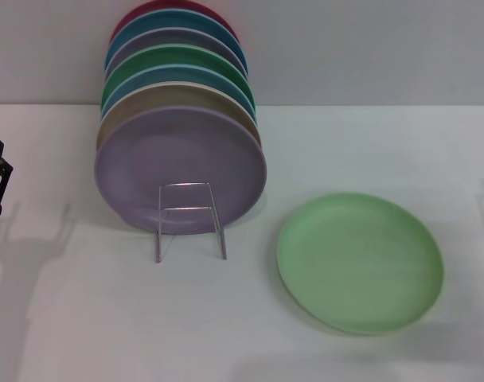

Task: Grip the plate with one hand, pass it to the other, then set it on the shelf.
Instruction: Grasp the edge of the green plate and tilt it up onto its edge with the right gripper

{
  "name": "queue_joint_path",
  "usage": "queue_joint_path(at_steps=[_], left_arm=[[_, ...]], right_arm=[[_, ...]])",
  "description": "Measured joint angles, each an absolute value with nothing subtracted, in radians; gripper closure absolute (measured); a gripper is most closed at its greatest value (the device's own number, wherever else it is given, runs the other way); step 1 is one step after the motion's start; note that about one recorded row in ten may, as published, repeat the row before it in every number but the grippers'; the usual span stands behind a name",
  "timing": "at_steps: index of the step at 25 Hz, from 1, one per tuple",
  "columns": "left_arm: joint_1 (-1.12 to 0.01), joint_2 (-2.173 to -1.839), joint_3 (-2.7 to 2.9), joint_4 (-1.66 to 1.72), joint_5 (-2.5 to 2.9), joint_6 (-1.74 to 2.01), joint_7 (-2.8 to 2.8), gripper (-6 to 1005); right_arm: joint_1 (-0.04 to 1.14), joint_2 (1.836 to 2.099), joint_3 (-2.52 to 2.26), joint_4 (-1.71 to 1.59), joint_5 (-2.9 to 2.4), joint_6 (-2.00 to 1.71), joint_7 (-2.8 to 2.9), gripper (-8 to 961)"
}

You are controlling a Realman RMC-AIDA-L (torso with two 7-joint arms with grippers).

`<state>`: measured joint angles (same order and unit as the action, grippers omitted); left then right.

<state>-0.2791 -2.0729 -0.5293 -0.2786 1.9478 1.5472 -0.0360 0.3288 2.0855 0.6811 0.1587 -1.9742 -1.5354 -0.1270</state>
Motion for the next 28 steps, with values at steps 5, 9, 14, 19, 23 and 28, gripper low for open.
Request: queue_joint_path(at_steps=[5,9,14,19,23,28], left_arm=[[-0.281,-2.074,-0.535,-0.284,1.944,1.521,-0.037,195],[-0.286,-2.075,-0.537,-0.284,1.942,1.503,-0.041,195],[-0.283,-2.075,-0.537,-0.283,1.942,1.5,-0.044,195],[-0.279,-2.074,-0.537,-0.276,1.942,1.499,-0.045,195],[-0.278,-2.073,-0.537,-0.273,1.942,1.498,-0.045,195],[-0.278,-2.071,-0.537,-0.265,1.942,1.498,-0.045,195]], right_arm=[[0.333,2.083,0.677,0.159,-1.974,-1.524,-0.186,371],[0.329,2.084,0.676,0.167,-1.974,-1.526,-0.246,370],[0.307,2.086,0.681,0.251,-1.974,-1.518,-0.399,370],[0.289,2.075,0.684,0.393,-1.974,-1.4,-0.408,370],[0.273,2.052,0.69,0.552,-1.977,-1.246,-0.429,371],[0.224,2.012,0.797,0.806,-1.979,-0.982,-0.536,371]])
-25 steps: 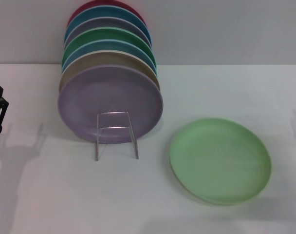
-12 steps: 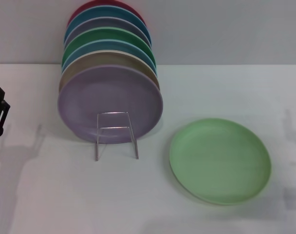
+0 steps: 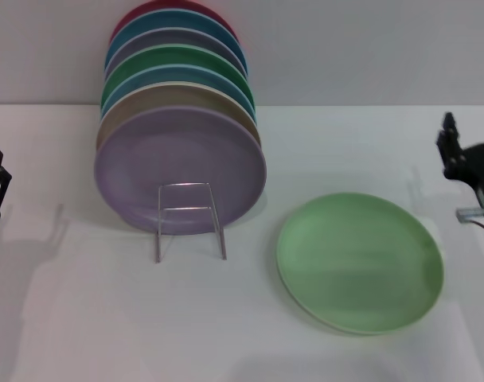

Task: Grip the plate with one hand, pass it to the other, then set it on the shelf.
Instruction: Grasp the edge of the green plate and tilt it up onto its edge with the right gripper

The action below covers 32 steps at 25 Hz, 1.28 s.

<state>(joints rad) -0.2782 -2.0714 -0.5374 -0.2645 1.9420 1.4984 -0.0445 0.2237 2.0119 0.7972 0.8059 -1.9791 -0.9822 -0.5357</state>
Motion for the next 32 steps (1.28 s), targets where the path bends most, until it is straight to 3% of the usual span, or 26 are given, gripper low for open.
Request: queue_joint_path(at_steps=[3,5,6,7,10,25,32], left_arm=[[-0.281,-2.071,-0.539,-0.259,1.942,1.498,-0.045,195],[-0.283,-2.071,-0.54,-0.258,1.942,1.496,-0.044,195],[-0.284,-2.071,-0.54,-0.257,1.942,1.495,-0.044,195],[-0.286,-2.071,-0.541,-0.256,1.942,1.492,-0.044,195],[-0.288,-2.071,-0.545,-0.256,1.942,1.484,-0.044,195],[-0.29,-2.072,-0.565,-0.263,1.942,1.478,-0.047,196],[-0.301,-2.074,-0.565,-0.269,1.942,1.481,-0.047,196]], right_arm=[[0.181,2.003,0.901,0.956,-1.98,-0.765,-0.632,372],[0.152,2.011,0.992,1.039,-1.98,-0.606,-0.711,372],[0.138,2.028,1.062,1.078,-1.979,-0.507,-0.76,373],[0.121,2.066,1.189,1.127,-1.979,-0.339,-0.84,373],[0.121,2.082,1.269,1.15,-1.976,-0.208,-0.879,374],[0.15,2.075,1.701,1.424,-2.265,0.676,-0.622,376],[0.25,2.074,1.858,1.543,-2.441,1.077,-0.486,375]])
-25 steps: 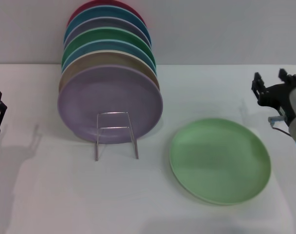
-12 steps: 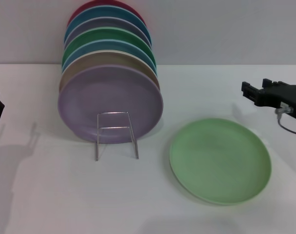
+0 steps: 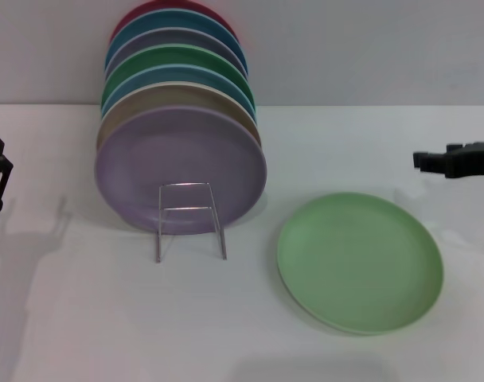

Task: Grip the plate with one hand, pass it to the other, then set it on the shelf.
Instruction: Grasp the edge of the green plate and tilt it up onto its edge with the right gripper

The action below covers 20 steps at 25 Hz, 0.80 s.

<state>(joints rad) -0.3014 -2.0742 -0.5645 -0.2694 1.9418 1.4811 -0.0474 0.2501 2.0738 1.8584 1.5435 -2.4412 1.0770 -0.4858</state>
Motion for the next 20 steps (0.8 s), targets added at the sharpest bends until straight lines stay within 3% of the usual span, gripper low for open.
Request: queue_joint_path(at_steps=[7,20], left_arm=[[-0.304,-2.074,-0.565,-0.272,1.942,1.492,-0.048,196],[-0.308,-2.074,-0.565,-0.273,1.942,1.497,-0.048,196]], right_arm=[[0.409,2.069,1.982,1.505,-2.594,1.385,-0.396,375],[0.529,2.055,2.032,1.327,-2.685,1.458,-0.37,376]])
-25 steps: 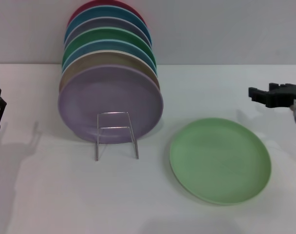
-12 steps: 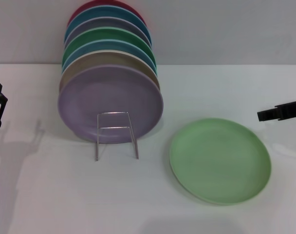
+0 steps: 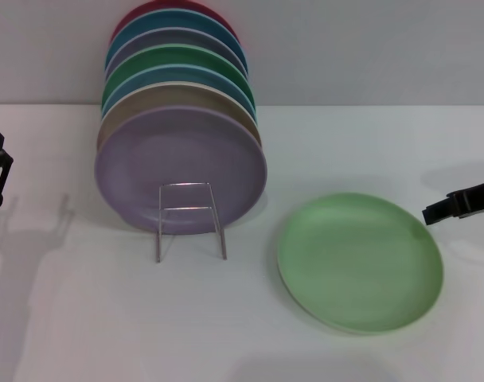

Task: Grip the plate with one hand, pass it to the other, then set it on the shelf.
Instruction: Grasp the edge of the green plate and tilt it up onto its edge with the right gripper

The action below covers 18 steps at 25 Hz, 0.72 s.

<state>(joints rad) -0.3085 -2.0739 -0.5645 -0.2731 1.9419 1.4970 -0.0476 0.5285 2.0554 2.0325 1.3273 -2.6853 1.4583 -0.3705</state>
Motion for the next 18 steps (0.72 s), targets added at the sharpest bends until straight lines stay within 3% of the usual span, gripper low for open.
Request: queue_joint_path(at_steps=[18], left_arm=[[-0.329,-2.072,-0.564,-0.267,1.942,1.498,-0.048,196]], right_arm=[[0.568,2.054,2.025,1.155,-2.684,1.384,-0.393,376]])
